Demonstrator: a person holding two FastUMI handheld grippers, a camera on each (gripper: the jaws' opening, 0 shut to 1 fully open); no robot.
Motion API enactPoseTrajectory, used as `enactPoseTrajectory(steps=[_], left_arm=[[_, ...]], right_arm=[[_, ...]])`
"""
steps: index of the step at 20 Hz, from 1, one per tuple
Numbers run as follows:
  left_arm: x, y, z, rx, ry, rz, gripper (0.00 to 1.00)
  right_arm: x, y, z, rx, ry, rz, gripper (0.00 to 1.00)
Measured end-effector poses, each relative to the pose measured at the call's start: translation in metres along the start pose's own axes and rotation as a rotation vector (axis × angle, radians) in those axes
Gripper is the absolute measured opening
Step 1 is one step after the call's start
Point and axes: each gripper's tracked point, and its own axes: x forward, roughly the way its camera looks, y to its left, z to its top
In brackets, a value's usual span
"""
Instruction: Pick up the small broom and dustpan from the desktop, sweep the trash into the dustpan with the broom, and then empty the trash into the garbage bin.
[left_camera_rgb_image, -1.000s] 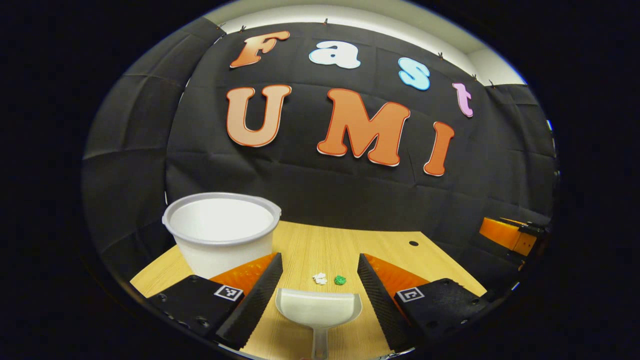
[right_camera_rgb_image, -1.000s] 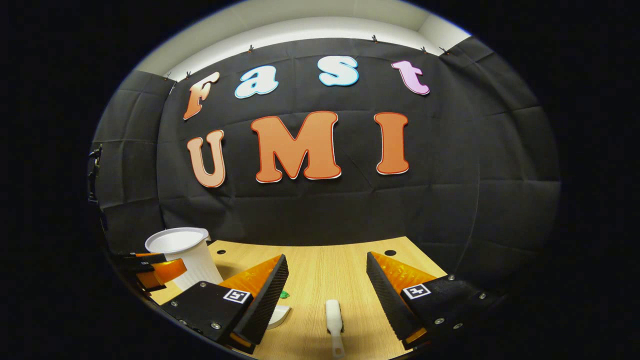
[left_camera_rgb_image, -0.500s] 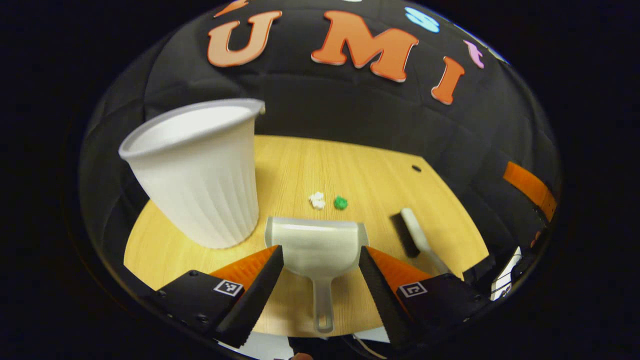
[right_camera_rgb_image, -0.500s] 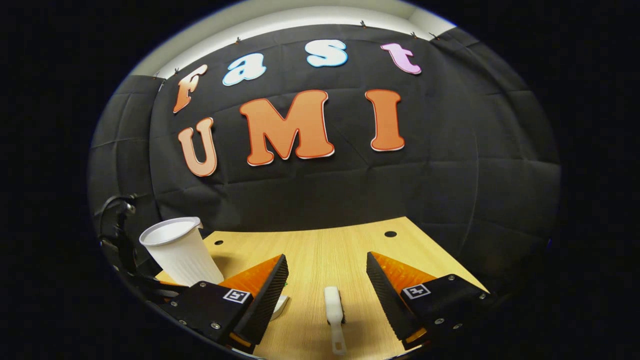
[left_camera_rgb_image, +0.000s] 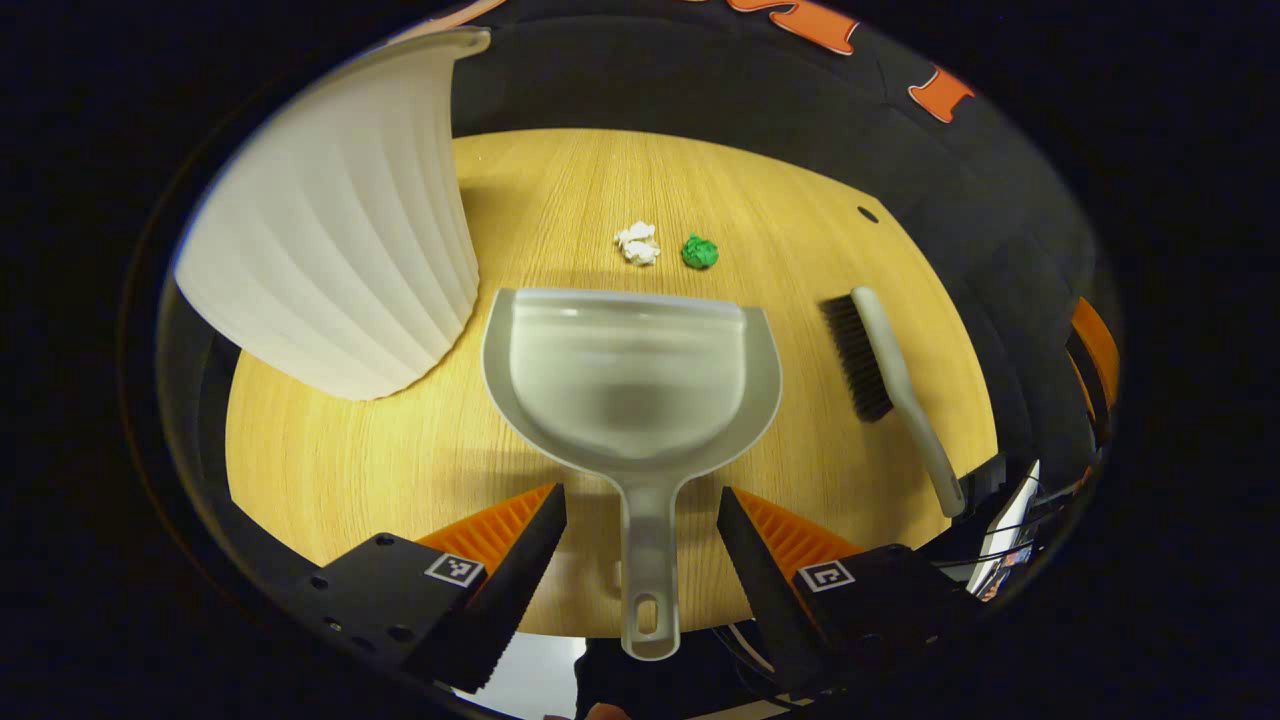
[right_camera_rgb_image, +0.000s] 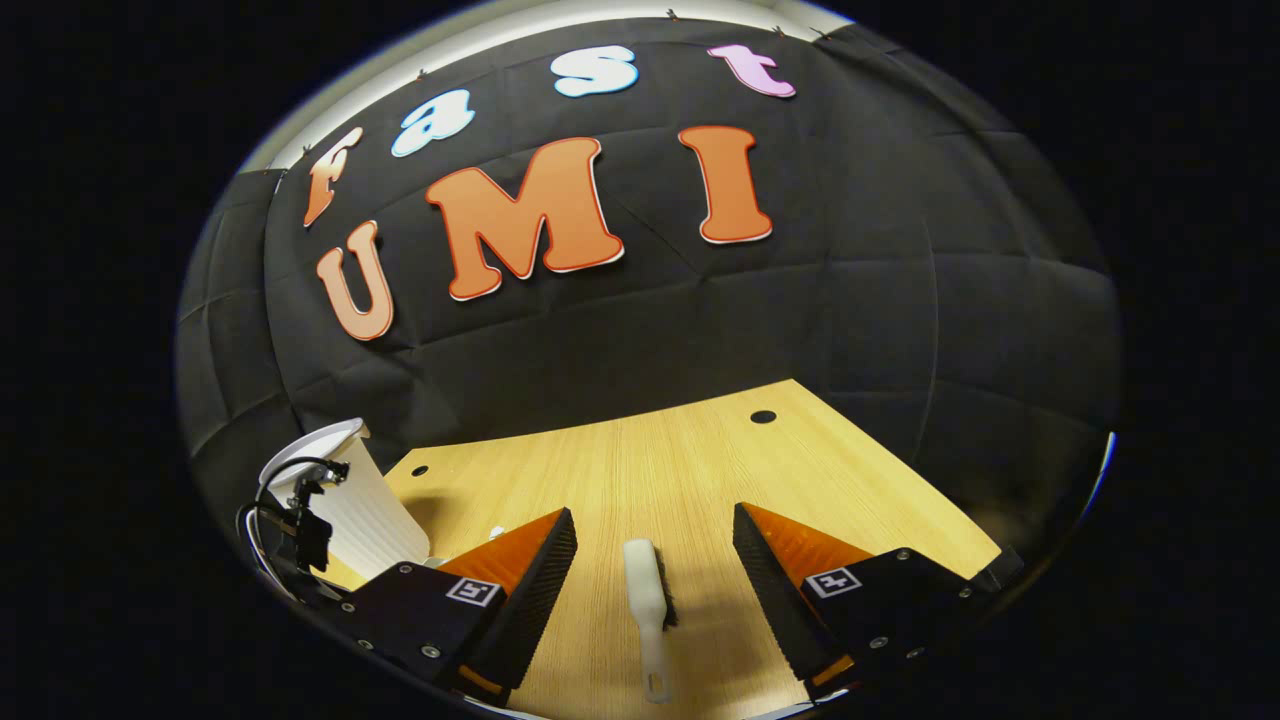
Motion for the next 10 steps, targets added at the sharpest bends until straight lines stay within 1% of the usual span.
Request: enactPoseTrajectory(steps=[3,4,7,10], left_arm=[[0.012,-0.005,0.010,0.054,0.036,0.017,0.98],[0.014,-0.008,0.013,0.055,0.055,0.021,0.98],[0.021,-0.003,0.002,0.038,0.144,0.022,0.98],[0.037,0.002,0.009,0.048,0.173,0.046,0.98]], right_arm=[[0.006,-0.006,0.002,-0.035,-0.008,-0.006,0.94],[0.008,-0.007,0.002,-0.031,-0.003,-0.002,0.94],[0.015,-0.012,0.000,-0.007,0.009,-0.001,0.94],[0.020,-0.015,0.001,-0.020,0.013,0.001,0.95]])
